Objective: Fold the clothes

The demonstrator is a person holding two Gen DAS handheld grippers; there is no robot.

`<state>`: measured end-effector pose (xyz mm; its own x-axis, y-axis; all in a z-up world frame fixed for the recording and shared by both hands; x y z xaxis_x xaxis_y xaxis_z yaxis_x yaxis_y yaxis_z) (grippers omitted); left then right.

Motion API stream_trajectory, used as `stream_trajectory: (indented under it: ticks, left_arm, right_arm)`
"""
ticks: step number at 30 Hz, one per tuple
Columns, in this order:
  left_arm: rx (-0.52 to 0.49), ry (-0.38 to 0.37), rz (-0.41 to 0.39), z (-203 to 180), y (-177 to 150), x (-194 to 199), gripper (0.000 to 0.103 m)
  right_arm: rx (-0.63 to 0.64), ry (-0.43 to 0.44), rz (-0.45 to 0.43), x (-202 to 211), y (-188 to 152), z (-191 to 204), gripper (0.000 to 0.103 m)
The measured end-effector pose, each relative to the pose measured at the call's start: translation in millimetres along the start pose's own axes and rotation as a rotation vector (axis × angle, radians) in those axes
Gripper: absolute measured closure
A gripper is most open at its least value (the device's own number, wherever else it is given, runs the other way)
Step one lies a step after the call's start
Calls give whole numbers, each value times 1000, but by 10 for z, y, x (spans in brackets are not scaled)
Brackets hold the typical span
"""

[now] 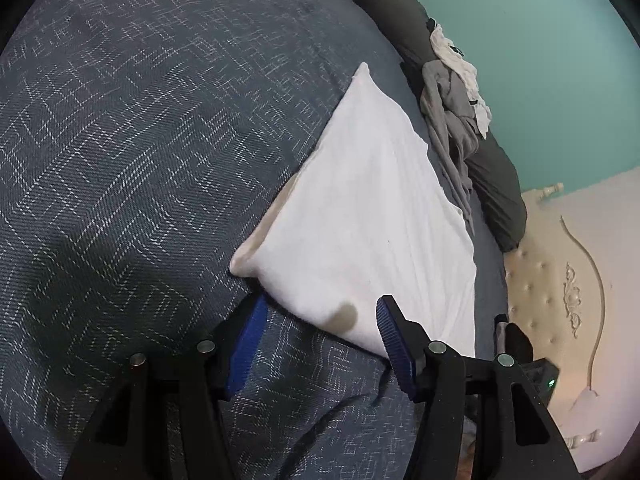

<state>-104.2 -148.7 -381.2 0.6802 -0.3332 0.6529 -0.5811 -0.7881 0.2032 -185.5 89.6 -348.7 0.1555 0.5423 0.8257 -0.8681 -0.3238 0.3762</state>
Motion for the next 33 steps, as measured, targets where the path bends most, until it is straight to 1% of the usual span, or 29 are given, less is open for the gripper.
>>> stream_trajectory:
  ticks: [2, 3, 5, 7, 11, 13, 14, 17, 21, 25, 28, 33]
  left_arm:
    - [0, 2, 0, -4, -7, 4, 42]
    - [1, 3, 0, -4, -9, 6, 42]
    - [6, 4, 0, 0, -8, 11, 42]
    - [10, 4, -1, 1, -8, 17, 42]
    - [4, 5, 2, 10, -2, 9, 42]
    - [4, 10, 3, 17, 0, -13, 42]
    - [5, 9, 3, 19, -1, -14, 42]
    - [3, 6, 1, 12, -6, 4, 42]
    - [12, 6, -7, 32, 7, 37, 42]
    - [38, -7, -22, 65, 15, 51, 42]
    - [24, 2, -32, 36, 13, 24, 42]
    - [5, 13, -46, -6, 41, -16, 43]
  right_arm:
    - [5, -8, -31, 61, 132, 31, 88]
    - [9, -11, -30, 38, 168, 58, 88]
    - [30, -34, -4, -88, 233, 122, 88]
    - [48, -67, 40, -234, 211, 119, 88]
    - [57, -60, 59, -201, -63, 130, 88]
    - [62, -25, 100, -189, -225, 135, 88]
    - [53, -7, 104, -160, -280, 110, 88]
    - [21, 11, 56, 17, -364, -29, 88]
    - [-35, 25, -19, 305, -350, -294, 88]
    - [-60, 18, -102, 560, -339, -566, 88]
    - [-85, -2, -135, 617, -346, -698, 88]
    - [-148, 20, -172, 602, -405, -911, 88]
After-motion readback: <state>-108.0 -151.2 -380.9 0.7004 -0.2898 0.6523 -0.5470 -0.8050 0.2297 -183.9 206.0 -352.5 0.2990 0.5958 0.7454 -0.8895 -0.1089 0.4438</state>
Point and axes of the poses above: each gripper's, at about its wrist camera, not at the fingertips, and x roughly against the way its jaws point, z to its left, y to its top, the point moved 3 cm from there along -x, roughly the way its jaws point, and after that the axes turned 4 degrees about x, right-handed, at the moved point
